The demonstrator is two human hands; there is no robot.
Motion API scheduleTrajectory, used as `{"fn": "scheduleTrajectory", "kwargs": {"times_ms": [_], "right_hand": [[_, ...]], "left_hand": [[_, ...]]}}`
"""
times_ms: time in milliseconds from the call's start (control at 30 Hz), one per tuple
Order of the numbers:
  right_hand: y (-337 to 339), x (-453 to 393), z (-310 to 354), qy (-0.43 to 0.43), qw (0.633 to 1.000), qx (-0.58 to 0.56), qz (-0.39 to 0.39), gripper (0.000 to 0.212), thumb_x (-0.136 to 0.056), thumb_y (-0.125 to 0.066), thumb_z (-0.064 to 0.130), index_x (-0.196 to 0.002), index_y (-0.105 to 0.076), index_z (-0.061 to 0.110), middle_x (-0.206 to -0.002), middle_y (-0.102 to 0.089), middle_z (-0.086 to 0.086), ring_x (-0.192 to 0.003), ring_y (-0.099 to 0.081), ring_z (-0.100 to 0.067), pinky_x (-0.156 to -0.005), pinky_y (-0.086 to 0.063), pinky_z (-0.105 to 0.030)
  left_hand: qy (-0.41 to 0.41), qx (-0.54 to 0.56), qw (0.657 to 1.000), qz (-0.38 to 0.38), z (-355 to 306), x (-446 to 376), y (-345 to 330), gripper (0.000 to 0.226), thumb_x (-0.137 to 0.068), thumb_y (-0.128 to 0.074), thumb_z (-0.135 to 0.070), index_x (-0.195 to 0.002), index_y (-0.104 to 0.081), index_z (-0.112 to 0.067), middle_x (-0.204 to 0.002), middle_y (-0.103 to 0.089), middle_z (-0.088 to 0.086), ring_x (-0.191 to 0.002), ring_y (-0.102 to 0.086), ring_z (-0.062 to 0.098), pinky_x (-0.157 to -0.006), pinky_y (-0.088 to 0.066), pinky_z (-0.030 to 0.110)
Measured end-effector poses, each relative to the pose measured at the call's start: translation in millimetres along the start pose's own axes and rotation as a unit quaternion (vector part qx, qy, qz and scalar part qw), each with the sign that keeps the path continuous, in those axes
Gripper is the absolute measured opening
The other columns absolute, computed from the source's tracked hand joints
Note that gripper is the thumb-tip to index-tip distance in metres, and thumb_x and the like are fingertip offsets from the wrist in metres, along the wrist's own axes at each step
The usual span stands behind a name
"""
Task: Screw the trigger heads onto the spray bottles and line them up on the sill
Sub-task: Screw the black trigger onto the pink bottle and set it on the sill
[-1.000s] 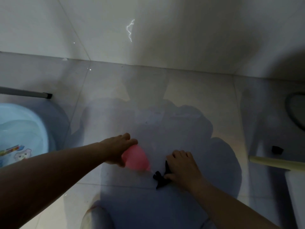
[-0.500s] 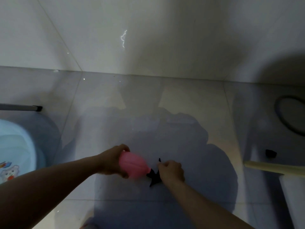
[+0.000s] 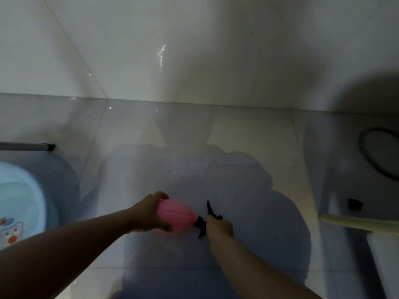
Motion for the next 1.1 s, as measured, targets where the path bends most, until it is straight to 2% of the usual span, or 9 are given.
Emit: {"fn": "scheduleTrajectory", "kwargs": {"times_ms": [133,267,367,467,533,700,767,900,1100], "right_hand": [[4.1,-10.2,14.8,0.031,0.998,-0.018,0.046,0.045,-0.084,-0.077,0.027,-0.112,-0.067,-0.007,-0.101,-0.068,-0.015,-0.085,-0.062,-0.027,-0.073,-0.052,-0.031],[10.7,-11.3,40.2,0.075,0.993,-0.051,0.077,0.039,-0.081,-0.082,0.028,-0.1,-0.066,-0.002,-0.107,-0.069,-0.022,-0.096,-0.067,-0.032,-0.084,-0.056,-0.042],[18.1,-10.9,55.8,0.092,0.989,-0.083,0.08,0.037,-0.081,-0.082,0.019,-0.107,-0.064,0.0,-0.099,-0.068,-0.02,-0.077,-0.06,-0.025,-0.061,-0.052,-0.034],[10.7,-4.6,76.4,0.093,0.978,-0.119,0.148,0.027,-0.087,-0.073,0.012,-0.112,-0.066,0.002,-0.075,-0.062,-0.009,-0.056,-0.049,-0.015,-0.043,-0.034,-0.023],[7.9,1.5,90.9,0.077,0.973,-0.128,0.174,0.018,-0.09,-0.07,0.02,-0.098,-0.069,0.005,-0.064,-0.059,-0.004,-0.05,-0.047,-0.013,-0.042,-0.03,-0.021],[9.5,8.6,107.5,0.039,0.973,-0.121,0.191,0.044,-0.082,-0.076,0.047,-0.091,-0.065,0.006,-0.066,-0.056,-0.011,-0.046,-0.046,-0.018,-0.043,-0.036,-0.025],[12.3,6.9,108.1,0.038,0.975,-0.123,0.181,0.043,-0.081,-0.08,0.039,-0.096,-0.063,0.003,-0.075,-0.06,-0.013,-0.046,-0.049,-0.017,-0.035,-0.038,-0.02],[10.4,4.1,106.5,0.011,0.966,-0.171,0.192,0.024,-0.083,-0.08,0.017,-0.084,-0.061,0.003,-0.065,-0.057,-0.012,-0.029,-0.048,-0.012,-0.028,-0.039,-0.016],[16.2,25.6,148.8,0.068,0.921,-0.264,0.28,0.011,-0.091,-0.066,0.002,-0.101,-0.066,-0.002,-0.071,-0.072,-0.014,-0.051,-0.066,-0.017,-0.046,-0.056,-0.023]], "left_hand": [[0.014,0.109,0.993,0.038,1.8,0.5,-0.1,0.09,-0.055,-0.097,-0.027,-0.132,-0.05,-0.03,-0.126,-0.052,0.002,-0.109,-0.06,0.023,-0.088,-0.061,0.039],[0.037,0.238,0.968,0.066,-4.8,1.1,6.7,0.088,-0.062,-0.095,-0.02,-0.137,-0.049,-0.024,-0.128,-0.052,0.007,-0.113,-0.06,0.03,-0.087,-0.062,0.042],[0.04,0.305,0.948,0.079,-14.4,1.5,14.6,0.083,-0.067,-0.091,-0.018,-0.138,-0.049,-0.024,-0.131,-0.053,0.008,-0.115,-0.06,0.031,-0.086,-0.062,0.04],[0.027,0.325,0.942,0.074,-22.9,0.6,24.9,0.082,-0.069,-0.091,-0.019,-0.138,-0.049,-0.025,-0.132,-0.054,0.006,-0.115,-0.061,0.029,-0.083,-0.062,0.036],[0.013,0.325,0.943,0.068,-28.5,-0.5,31.9,0.083,-0.067,-0.091,-0.016,-0.139,-0.049,-0.025,-0.133,-0.052,0.006,-0.114,-0.061,0.029,-0.08,-0.063,0.034],[-0.039,0.296,0.953,0.041,-42.5,1.5,39.4,0.082,-0.06,-0.096,-0.014,-0.131,-0.056,-0.029,-0.132,-0.052,0.008,-0.116,-0.061,0.03,-0.087,-0.062,0.042],[-0.052,0.282,0.958,0.03,-45.6,4.6,39.5,0.083,-0.059,-0.096,-0.012,-0.129,-0.057,-0.031,-0.132,-0.052,0.006,-0.116,-0.061,0.029,-0.088,-0.061,0.045],[-0.092,0.264,0.96,0.007,-58.8,10.4,46.0,0.082,-0.058,-0.095,-0.009,-0.127,-0.058,-0.035,-0.133,-0.051,0.001,-0.118,-0.058,0.024,-0.084,-0.063,0.039],[-0.087,0.355,0.931,-0.001,-68.8,12.3,63.7,0.079,-0.065,-0.092,-0.017,-0.132,-0.054,-0.034,-0.134,-0.053,0.006,-0.117,-0.061,0.029,-0.085,-0.062,0.039]]}}
Point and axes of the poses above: each hand's wrist, its own x-axis away from the middle knuckle, its own y-axis out of the back of the hand, z = x × y, the point moved 8 cm from there along -x, towards the middle knuckle
